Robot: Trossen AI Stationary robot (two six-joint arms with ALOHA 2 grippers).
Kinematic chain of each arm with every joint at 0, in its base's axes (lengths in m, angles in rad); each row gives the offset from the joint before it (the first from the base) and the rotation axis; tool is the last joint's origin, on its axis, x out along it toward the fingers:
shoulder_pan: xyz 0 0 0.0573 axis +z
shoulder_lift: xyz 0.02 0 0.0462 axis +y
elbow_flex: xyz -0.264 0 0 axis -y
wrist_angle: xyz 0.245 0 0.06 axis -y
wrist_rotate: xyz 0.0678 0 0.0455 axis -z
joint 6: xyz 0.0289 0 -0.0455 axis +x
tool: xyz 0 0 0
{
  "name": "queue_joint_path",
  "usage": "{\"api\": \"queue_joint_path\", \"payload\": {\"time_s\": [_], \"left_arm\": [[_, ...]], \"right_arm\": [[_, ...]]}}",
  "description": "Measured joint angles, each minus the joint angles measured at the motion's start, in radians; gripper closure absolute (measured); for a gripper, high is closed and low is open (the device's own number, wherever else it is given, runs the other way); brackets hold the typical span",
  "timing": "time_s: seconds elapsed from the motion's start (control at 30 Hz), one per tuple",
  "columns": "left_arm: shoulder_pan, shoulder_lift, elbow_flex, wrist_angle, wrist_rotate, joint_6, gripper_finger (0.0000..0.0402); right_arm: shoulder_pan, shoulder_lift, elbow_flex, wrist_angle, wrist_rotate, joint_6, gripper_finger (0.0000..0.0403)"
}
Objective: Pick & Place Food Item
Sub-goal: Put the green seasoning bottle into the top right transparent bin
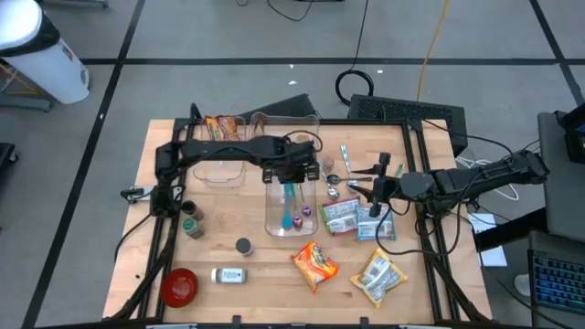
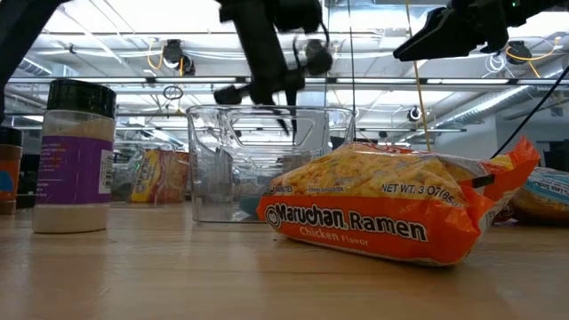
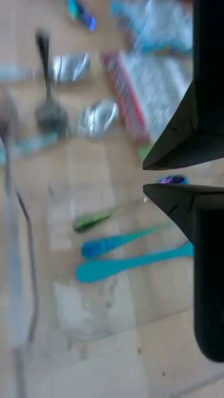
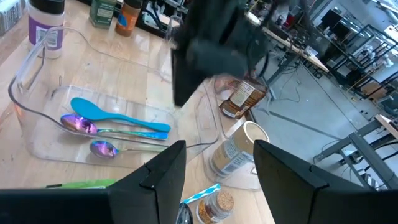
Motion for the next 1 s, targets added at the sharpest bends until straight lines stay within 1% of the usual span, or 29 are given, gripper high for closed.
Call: {"api": "queue_joint_path", "payload": {"time_s": [0.13,0.33,0.53,0.63,0.73,0.83,1.0], "left_arm": [[-0.032,-0.101,0.000,0.005,-0.079,0.075,0.0350],[-0.109,-0.272,0.001,0.004,-0.251,0.230,0.0350],[-0.217,-0.411,0.001,0.000,-0.435,0.400,0.0350],[-0.267,-0.461,0.001,-0.020,-0.499,0.437,0.0350],[-0.295,-0.498,-0.016,-0.031,-0.497,0.446,0.0350],[-0.311,-0.544,-0.074,-0.045,-0.440,0.449,0.0350],[-0.327,-0.638,-0.239,-0.049,-0.343,0.398,0.0350]], "right_arm": [[0.000,-0.005,0.000,-0.001,0.000,0.002,0.0222],[0.000,-0.045,0.000,0.011,-0.003,0.015,0.0222],[-0.002,-0.087,0.000,0.046,-0.005,0.130,0.0222],[-0.002,-0.099,0.000,0.068,-0.006,0.169,0.0222],[-0.002,-0.098,0.000,0.091,-0.006,0.180,0.0222],[-0.004,-0.091,0.000,0.150,-0.006,0.196,0.0222],[-0.053,-0.066,0.000,0.267,-0.006,0.295,0.0222]]}}
